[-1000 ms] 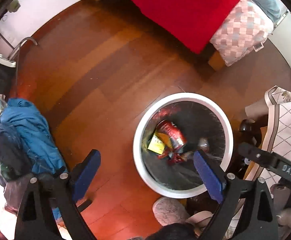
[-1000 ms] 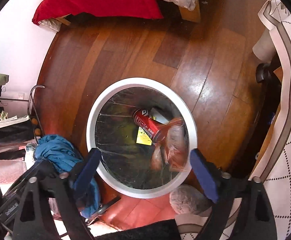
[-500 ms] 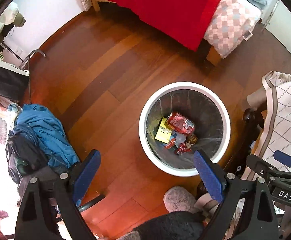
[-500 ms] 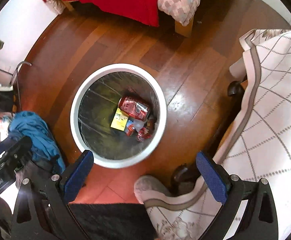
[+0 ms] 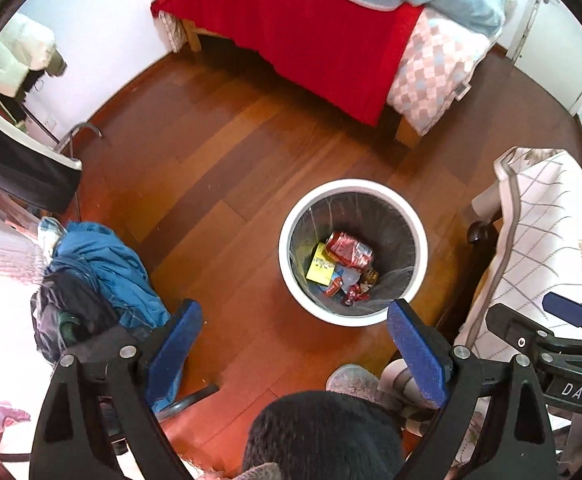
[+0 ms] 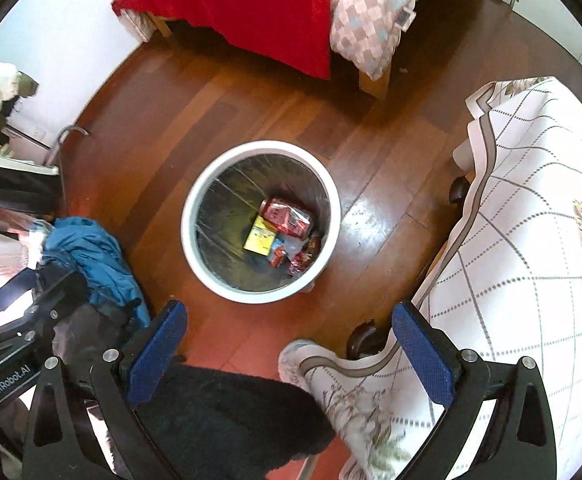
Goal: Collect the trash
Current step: 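Swing both tools back toward the table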
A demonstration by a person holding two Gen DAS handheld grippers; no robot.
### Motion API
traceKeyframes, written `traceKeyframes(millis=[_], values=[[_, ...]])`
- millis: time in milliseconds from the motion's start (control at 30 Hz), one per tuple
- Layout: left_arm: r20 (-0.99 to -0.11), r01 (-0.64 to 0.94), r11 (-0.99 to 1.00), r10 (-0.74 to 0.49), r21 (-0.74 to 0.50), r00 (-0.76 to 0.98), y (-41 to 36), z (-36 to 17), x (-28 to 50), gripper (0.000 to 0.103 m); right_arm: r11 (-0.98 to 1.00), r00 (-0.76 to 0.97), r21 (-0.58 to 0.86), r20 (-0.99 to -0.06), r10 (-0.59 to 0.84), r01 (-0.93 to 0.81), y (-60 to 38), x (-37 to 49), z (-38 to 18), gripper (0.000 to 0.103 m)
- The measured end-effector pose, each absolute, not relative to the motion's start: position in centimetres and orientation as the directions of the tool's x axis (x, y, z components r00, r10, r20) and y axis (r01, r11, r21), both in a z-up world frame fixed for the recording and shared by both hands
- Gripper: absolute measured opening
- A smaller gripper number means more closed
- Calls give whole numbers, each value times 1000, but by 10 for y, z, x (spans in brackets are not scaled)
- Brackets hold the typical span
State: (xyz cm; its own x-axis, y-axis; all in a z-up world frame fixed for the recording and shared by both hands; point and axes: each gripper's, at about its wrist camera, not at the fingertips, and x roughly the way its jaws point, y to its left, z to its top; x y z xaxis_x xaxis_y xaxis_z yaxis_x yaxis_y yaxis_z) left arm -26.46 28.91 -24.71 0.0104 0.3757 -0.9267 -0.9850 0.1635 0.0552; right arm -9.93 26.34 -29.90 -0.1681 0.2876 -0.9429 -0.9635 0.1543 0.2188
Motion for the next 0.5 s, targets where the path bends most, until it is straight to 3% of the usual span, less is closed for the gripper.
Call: traceKeyframes(millis=[500], values=[[-835, -982, 186, 544, 25, 82, 216, -132, -246, 95, 82, -290, 384, -803, 520, -920, 166, -72, -161, 103]])
